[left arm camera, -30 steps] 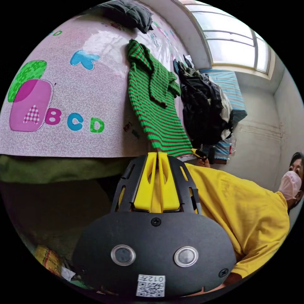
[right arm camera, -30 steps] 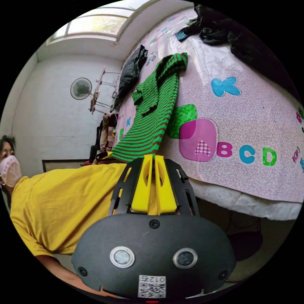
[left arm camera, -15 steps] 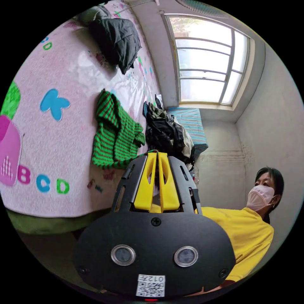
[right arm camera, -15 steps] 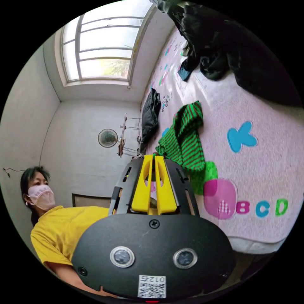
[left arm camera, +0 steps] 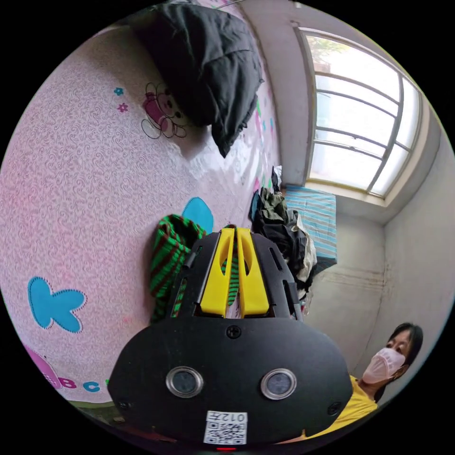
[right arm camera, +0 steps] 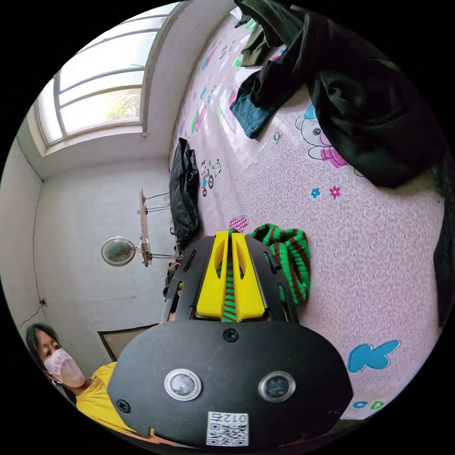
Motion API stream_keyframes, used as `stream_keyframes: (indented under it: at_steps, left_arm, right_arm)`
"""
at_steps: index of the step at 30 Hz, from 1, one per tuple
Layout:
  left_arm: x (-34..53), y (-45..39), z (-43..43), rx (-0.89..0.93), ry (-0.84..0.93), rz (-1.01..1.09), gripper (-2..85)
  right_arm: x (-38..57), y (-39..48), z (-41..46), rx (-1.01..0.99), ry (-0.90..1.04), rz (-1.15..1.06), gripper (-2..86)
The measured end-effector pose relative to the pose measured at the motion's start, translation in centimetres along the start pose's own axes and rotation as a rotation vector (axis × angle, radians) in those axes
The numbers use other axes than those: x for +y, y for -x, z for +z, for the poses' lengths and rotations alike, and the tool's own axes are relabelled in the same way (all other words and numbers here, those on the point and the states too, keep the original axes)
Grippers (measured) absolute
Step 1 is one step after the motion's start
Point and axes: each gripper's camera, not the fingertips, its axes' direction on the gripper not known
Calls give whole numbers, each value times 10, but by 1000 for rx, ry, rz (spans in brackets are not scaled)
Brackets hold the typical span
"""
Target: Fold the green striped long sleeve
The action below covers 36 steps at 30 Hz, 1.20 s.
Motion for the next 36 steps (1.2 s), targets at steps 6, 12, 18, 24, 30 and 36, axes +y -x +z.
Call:
stream_keyframes:
  at_steps: [6,12,18,24,30,36]
  left_arm:
    - [-36,1,24,1,-24,-35,21]
    - [-30,-32,3,-93,-114,131,61]
    - [-4,-45,44,-271,108,217,75]
    - [-12,-54,87,-367,171,241,75]
    - [-28,-73,123,-445,223,294,56]
    - [-35,-96,144,-434,223,352,13]
  right_arm:
    - [-30,7,25,49,30,8,33]
    - [5,40,5,202,-27,-224,47]
    - [35,46,30,274,53,-311,38]
    - [19,50,61,347,87,-296,40]
    - [9,59,77,380,103,-306,13]
    - [5,70,81,333,89,-326,7]
